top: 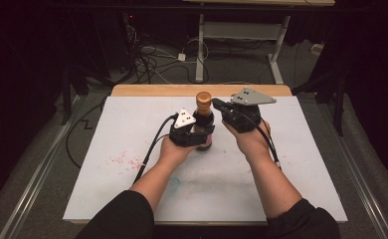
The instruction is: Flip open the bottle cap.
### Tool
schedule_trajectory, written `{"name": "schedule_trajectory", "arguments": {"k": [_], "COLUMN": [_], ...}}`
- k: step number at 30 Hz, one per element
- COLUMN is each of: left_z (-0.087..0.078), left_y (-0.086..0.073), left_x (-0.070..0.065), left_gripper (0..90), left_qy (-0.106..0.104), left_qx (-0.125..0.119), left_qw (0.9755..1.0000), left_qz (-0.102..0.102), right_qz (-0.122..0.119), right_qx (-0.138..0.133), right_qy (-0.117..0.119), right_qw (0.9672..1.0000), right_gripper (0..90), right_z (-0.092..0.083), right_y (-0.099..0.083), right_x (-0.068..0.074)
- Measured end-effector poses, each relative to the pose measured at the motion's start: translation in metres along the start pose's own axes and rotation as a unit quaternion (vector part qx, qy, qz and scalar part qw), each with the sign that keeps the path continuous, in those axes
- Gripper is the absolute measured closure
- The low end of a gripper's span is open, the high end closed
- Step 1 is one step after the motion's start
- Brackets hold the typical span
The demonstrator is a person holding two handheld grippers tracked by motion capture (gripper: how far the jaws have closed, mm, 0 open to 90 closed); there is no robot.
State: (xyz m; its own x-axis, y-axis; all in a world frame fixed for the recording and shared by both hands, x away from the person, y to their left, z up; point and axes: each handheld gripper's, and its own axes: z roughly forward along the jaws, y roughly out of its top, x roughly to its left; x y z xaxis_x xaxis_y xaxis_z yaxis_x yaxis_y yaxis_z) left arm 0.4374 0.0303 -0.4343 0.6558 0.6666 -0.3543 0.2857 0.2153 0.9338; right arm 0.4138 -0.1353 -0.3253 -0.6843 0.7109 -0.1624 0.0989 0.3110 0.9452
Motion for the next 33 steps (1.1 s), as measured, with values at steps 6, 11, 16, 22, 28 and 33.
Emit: {"name": "schedule_trajectory", "arguments": {"k": [6,11,16,22,28,33], "left_z": [0.007,0.007,0.001,0.008,0.008,0.001], "left_y": [0.0,0.0,0.0,0.0,0.0,-0.001], "left_x": [-0.007,-0.007,-0.001,-0.008,-0.008,-0.002], "left_gripper": [28.5,28.5,28.5,28.7,28.8,28.8], "left_qy": [0.006,0.006,0.002,0.009,0.009,0.009], "left_qx": [-0.057,-0.057,-0.007,-0.058,-0.058,-0.003], "left_qw": [0.9967,0.9966,0.9999,0.9967,0.9967,0.9999], "left_qz": [-0.058,-0.059,-0.007,-0.056,-0.056,0.003], "right_qz": [-0.002,-0.006,-0.008,-0.011,-0.016,-0.015], "right_qx": [0.004,0.004,0.009,0.012,0.016,0.019], "right_qy": [0.0,-0.001,-0.004,-0.007,-0.011,-0.011], "right_qw": [1.0,1.0,0.9999,0.9998,0.9997,0.9996], "right_gripper": [90.0,90.0,90.0,90.0,90.0,90.0], "right_z": [0.0,0.001,0.001,0.001,0.001,0.001], "right_y": [0.002,0.003,0.005,0.005,0.006,0.007], "right_x": [0.001,0.002,0.003,0.003,0.004,0.004]}}
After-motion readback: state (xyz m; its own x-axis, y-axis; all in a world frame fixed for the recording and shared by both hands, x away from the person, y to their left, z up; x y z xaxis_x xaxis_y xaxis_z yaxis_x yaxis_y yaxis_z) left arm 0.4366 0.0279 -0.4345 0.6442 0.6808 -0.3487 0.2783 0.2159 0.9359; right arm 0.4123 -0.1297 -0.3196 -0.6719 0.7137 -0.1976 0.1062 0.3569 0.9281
